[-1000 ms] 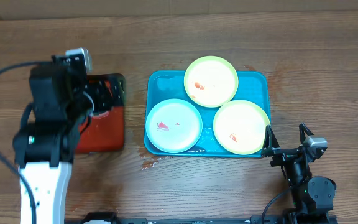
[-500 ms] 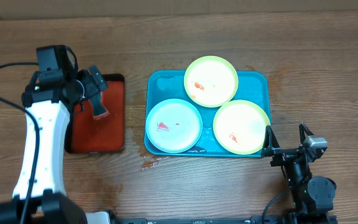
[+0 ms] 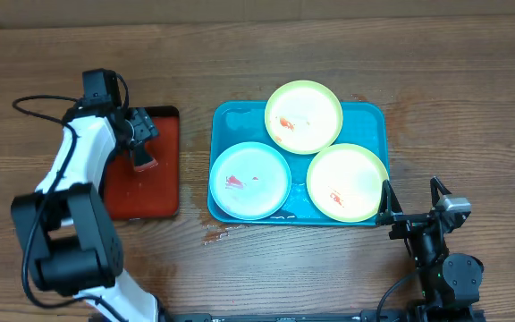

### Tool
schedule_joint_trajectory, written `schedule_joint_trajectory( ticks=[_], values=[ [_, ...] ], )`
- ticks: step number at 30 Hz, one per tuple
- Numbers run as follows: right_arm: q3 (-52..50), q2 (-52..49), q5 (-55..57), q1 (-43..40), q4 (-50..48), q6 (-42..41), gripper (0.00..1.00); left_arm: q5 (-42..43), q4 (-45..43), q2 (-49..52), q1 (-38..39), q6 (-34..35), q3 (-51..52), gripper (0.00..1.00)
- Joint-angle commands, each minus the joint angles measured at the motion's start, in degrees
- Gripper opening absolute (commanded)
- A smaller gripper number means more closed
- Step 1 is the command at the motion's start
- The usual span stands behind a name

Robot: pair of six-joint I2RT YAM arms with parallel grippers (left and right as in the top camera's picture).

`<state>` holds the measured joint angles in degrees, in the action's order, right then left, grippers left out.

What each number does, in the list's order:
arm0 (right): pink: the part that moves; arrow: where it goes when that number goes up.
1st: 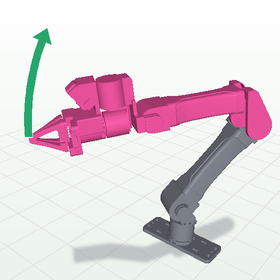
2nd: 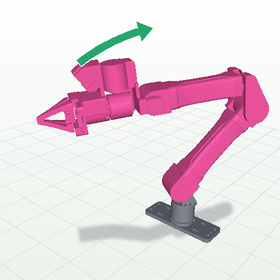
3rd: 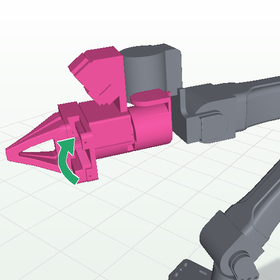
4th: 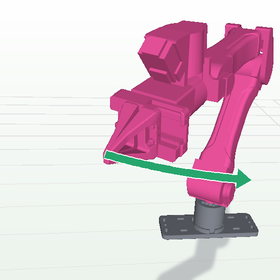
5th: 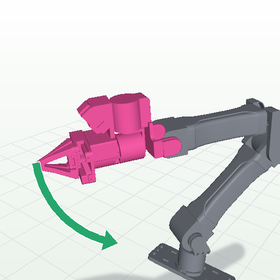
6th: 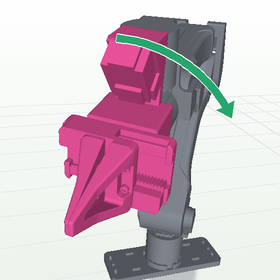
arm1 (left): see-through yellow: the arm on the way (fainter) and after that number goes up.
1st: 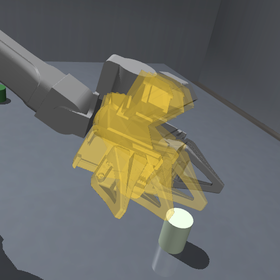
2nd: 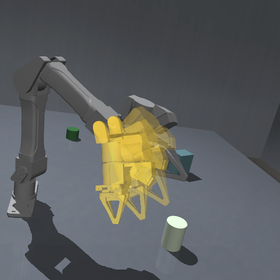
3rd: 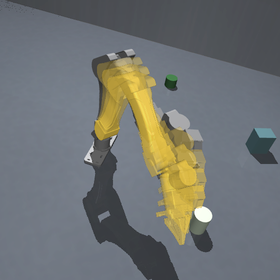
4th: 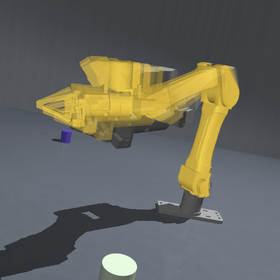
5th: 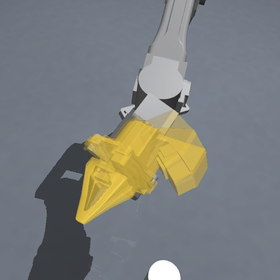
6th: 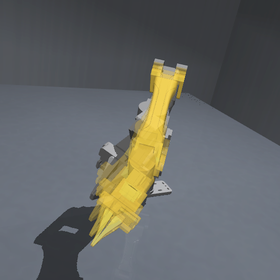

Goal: Clean dirty plates on tray and stack at the side
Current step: 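Reach the left gripper to the sponge in the black tray and grasp it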

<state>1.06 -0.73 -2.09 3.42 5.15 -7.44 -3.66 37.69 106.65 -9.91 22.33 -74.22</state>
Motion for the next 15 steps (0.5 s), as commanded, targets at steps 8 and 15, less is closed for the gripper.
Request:
schedule_joint_trajectory(
  ticks=[8, 15],
  values=[
    [-0.59, 0.57, 0.57, 0.22, -0.42, 0.2, 1.0, 2.01, -4.85, 9.73, -0.59, -3.69, -0.96, 0.84],
    [-0.59, 0.57, 0.57, 0.22, -0.39, 0.2, 1.0, 0.0, -6.54, 11.85, -0.63, -3.72, -0.96, 0.28]
  ],
)
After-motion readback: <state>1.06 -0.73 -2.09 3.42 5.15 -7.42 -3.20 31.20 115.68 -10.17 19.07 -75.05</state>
